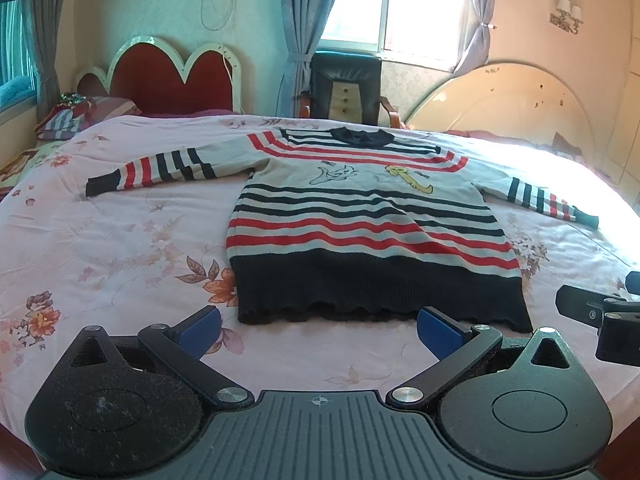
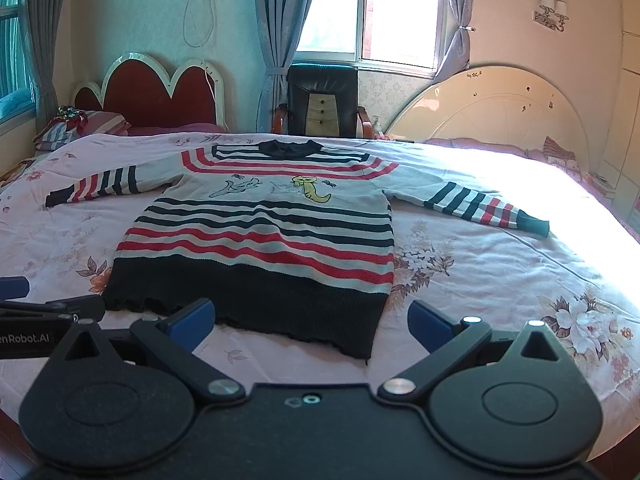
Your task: Fold small clothes
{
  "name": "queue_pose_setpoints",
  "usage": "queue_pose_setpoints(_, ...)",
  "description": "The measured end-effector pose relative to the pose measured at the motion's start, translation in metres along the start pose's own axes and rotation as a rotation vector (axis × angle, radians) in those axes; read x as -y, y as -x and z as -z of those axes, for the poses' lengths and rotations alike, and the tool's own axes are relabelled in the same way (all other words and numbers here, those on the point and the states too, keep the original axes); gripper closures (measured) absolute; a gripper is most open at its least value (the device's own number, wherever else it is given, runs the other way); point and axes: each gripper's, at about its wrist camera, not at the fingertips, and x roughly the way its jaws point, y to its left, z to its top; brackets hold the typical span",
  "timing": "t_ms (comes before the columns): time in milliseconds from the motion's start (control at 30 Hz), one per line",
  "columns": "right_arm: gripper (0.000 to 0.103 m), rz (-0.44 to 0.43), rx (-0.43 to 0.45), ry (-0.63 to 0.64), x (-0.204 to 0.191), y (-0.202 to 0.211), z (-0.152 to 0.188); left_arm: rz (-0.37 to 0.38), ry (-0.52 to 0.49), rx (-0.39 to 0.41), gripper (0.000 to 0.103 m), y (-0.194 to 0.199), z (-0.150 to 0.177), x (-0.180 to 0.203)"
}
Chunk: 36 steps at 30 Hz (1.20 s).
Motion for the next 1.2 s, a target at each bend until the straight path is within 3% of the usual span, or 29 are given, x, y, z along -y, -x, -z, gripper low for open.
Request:
queue_pose_setpoints(133,0.001,-0.002,0.0,-0.018,0.01,-0.006,0.001,0.077,0.082,-0.015,0.0,-0.016,-0.007,-0.008)
queue_pose_setpoints(267,0.001,0.033,0.012,-0.085,0.041,-0.018,-0.004,0.2,0.069,0.008,0.0,-0.039,-0.022,-0.004)
queue_pose_setpoints(433,0.002,0.093,0.067,-0.199,0.097,-0.046,-0.022,0.166,0.115,0.073,0.0,-0.082,-0.057,0.001)
queue_pose_setpoints(500,0.009,0.109,0.097,-0.261,0.127,-0.065,-0.031,0.153,0.116,0.096,0.0,-0.107,-0.071,0.001)
queue_pose_setpoints(567,0.031,0.137,0.098,-0.328,0.159,-0.091,-0.041,0.172,0.129,0.146,0.0,-0.126,-0.082,0.001)
queue_pose_setpoints(600,0.036,0.147,0.101,-0.364,0.175,-0.105,-0.045,0.169,0.134,0.151,0.0,-0.136,-0.089,0.002)
queue_pose_setpoints(667,0.045,0.172,0.109,-0.426,0.205,-0.134,-0.052,0.169,0.145,0.09,0.0,-0.165,-0.105,0.006)
queue_pose_setpoints(700,0.047,0.18,0.108,-0.462,0.22,-0.15,-0.056,0.149,0.139,0.061,0.0,-0.178,-0.112,0.008)
queue_pose_setpoints(767,0.061,0.179,0.104,-0.544,0.25,-0.182,-0.058,0.074,0.123,0.021,0.0,-0.204,-0.124,0.013)
queue_pose_setpoints(833,0.069,0.192,0.082,-0.633,0.277,-0.213,-0.057,0.082,0.135,-0.003,0.0,-0.227,-0.132,0.013)
queue_pose_setpoints(900,0.069,0.201,0.079,-0.725,0.302,-0.24,-0.052,0.05,0.135,-0.012,0.0,-0.247,-0.139,0.015)
queue_pose_setpoints(1033,0.065,0.242,0.078,-0.834,0.339,-0.279,-0.043,0.066,0.092,-0.026,0.0,-0.281,-0.152,0.023)
queue_pose_setpoints(1133,0.058,0.29,0.087,-0.941,0.361,-0.292,-0.03,0.069,0.084,-0.044,0.0,-0.301,-0.158,0.03)
queue_pose_setpoints(1200,0.058,0.257,0.125,-1.027,0.376,-0.296,-0.019,0.074,0.078,-0.049,0.0,-0.312,-0.161,0.034)
